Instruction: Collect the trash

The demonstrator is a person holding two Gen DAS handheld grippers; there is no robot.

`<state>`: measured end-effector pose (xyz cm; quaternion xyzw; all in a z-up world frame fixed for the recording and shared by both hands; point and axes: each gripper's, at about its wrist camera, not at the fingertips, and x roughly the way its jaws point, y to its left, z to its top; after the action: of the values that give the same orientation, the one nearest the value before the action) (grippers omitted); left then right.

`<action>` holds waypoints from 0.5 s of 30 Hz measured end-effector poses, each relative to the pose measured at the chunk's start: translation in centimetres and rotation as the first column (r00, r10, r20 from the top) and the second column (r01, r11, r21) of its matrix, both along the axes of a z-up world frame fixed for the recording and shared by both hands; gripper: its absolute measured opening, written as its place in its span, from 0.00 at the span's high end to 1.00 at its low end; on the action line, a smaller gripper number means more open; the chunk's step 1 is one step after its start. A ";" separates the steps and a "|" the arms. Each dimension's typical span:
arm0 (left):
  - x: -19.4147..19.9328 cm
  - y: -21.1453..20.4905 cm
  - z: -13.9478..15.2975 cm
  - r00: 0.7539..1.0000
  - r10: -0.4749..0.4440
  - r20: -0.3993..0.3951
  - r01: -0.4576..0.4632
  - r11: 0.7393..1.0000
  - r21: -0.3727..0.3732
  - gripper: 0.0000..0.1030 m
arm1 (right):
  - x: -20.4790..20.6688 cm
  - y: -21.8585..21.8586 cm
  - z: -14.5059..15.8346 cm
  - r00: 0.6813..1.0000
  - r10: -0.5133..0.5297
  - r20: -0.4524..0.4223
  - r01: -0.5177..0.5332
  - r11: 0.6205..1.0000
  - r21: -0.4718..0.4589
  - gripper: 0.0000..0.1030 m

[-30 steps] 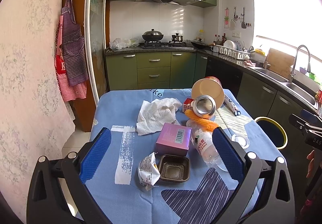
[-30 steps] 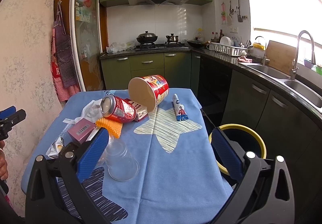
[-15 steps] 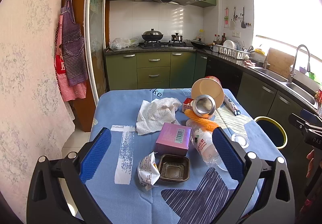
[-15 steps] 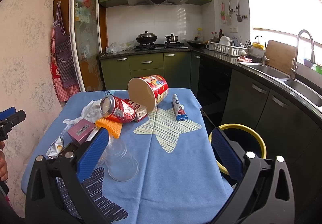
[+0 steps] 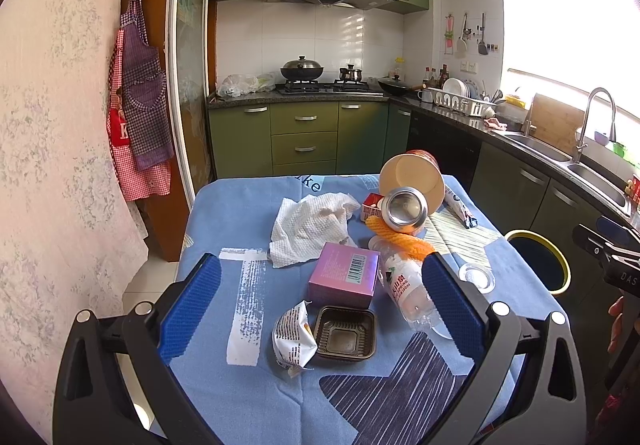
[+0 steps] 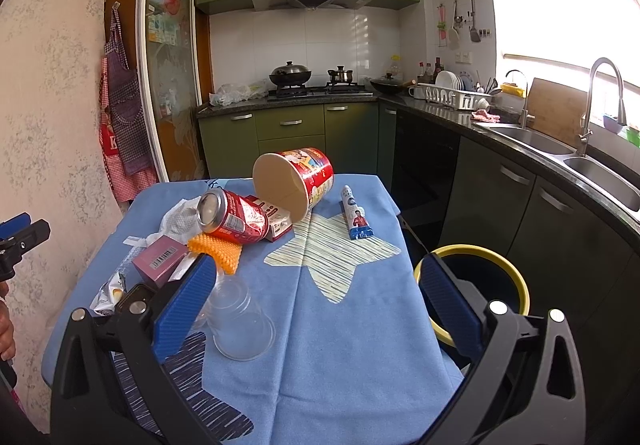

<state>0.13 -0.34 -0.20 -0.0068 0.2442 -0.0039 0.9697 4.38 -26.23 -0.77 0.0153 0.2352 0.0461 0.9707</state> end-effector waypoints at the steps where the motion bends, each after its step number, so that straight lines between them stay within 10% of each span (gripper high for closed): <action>1: 0.0 0.0 0.0 1.000 0.000 0.000 0.000 1.000 0.000 0.04 | 0.0 0.0 0.0 1.000 0.000 0.000 0.000 1.000 0.000 0.06; 15: 0.1 -0.3 -1.0 1.000 -0.004 -0.007 0.004 1.000 0.000 0.04 | 0.1 -0.1 0.0 1.000 0.000 -0.001 0.000 1.000 0.001 0.06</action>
<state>0.24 -0.61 -1.16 -0.0065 0.2476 -0.0058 0.9688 4.43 -26.28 -0.78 0.0158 0.2358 0.0464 0.9706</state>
